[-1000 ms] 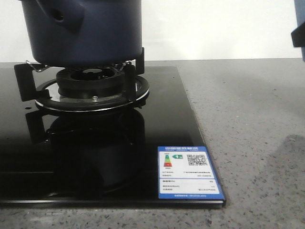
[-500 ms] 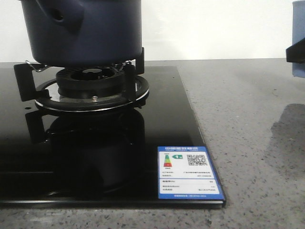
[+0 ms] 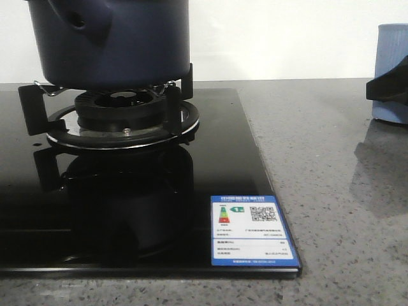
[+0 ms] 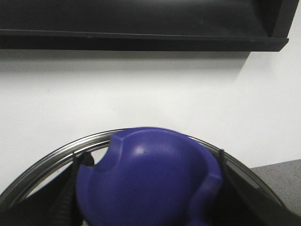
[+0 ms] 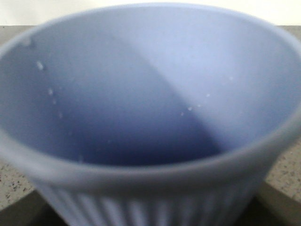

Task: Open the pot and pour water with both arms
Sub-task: 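Set the blue cup back on the countertop and open the right gripper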

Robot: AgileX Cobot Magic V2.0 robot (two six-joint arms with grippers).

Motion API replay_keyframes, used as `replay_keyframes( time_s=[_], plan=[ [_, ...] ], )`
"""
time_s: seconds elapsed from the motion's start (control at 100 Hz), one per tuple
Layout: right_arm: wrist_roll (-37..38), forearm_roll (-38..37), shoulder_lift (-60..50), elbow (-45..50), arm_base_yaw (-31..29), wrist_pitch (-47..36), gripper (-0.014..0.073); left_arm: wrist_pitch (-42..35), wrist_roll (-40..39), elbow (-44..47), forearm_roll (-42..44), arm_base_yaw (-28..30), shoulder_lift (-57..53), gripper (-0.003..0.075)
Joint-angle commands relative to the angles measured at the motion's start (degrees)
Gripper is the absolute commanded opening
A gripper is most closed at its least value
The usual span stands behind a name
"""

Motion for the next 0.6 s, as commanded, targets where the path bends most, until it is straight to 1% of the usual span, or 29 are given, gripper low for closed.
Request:
replay_keyframes(
  time_s=[0.0, 0.13, 0.18, 0.25, 0.26, 0.27, 0.3, 0.32, 0.33, 0.34, 0.36, 0.45, 0.59],
  plan=[
    [-0.61, 1.13, -1.54, -1.48, -0.35, -4.01, 0.033, -5.06, -0.42, -1.91, 0.09, 0.16, -1.73, 0.0357],
    [-0.61, 1.03, -1.54, -1.48, -0.35, -4.01, 0.0335, -5.06, -0.42, -1.91, 0.09, 0.16, -1.73, 0.0357],
    [-0.61, 1.03, -1.54, -1.48, -0.35, -4.01, 0.0359, -5.06, -0.42, -1.91, 0.09, 0.16, -1.73, 0.0357],
    [-0.61, 1.03, -1.54, -1.48, -0.35, -4.01, 0.0459, -5.06, -0.42, -1.91, 0.09, 0.16, -1.73, 0.0357],
    [-0.61, 1.03, -1.54, -1.48, -0.35, -4.01, 0.0501, -5.06, -0.42, -1.91, 0.09, 0.16, -1.73, 0.0357],
    [-0.61, 1.03, -1.54, -1.48, -0.35, -4.01, 0.0501, -5.06, -0.42, -1.91, 0.09, 0.16, -1.73, 0.0357],
    [-0.61, 1.03, -1.54, -1.48, -0.35, -4.01, 0.0573, -5.06, -0.42, -1.91, 0.09, 0.16, -1.73, 0.0357],
    [-0.61, 1.03, -1.54, -1.48, -0.35, -4.01, 0.0599, -5.06, -0.42, -1.91, 0.09, 0.16, -1.73, 0.0357],
    [-0.48, 1.03, -1.54, -1.48, -0.35, -4.01, 0.0635, -5.06, -0.42, -1.91, 0.09, 0.16, -1.73, 0.0357],
    [-0.48, 1.03, -1.54, -1.48, -0.35, -3.88, 0.0635, -5.06, -0.42, -1.91, 0.09, 0.16, -1.73, 0.0357],
    [0.04, 1.03, -1.54, -1.48, -0.35, -3.88, 0.0664, -5.06, -0.42, -1.91, 0.09, 0.16, -1.73, 0.0357],
    [2.33, 0.63, -2.38, -1.48, -0.35, -3.88, 0.0648, -4.98, -0.42, -1.91, 0.09, 0.16, -1.73, 0.0357],
    [2.51, 0.27, -5.63, -0.8, -0.35, -3.63, 0.0645, -4.98, -0.42, -1.91, 0.09, 0.16, -1.73, 0.0357]
  ],
)
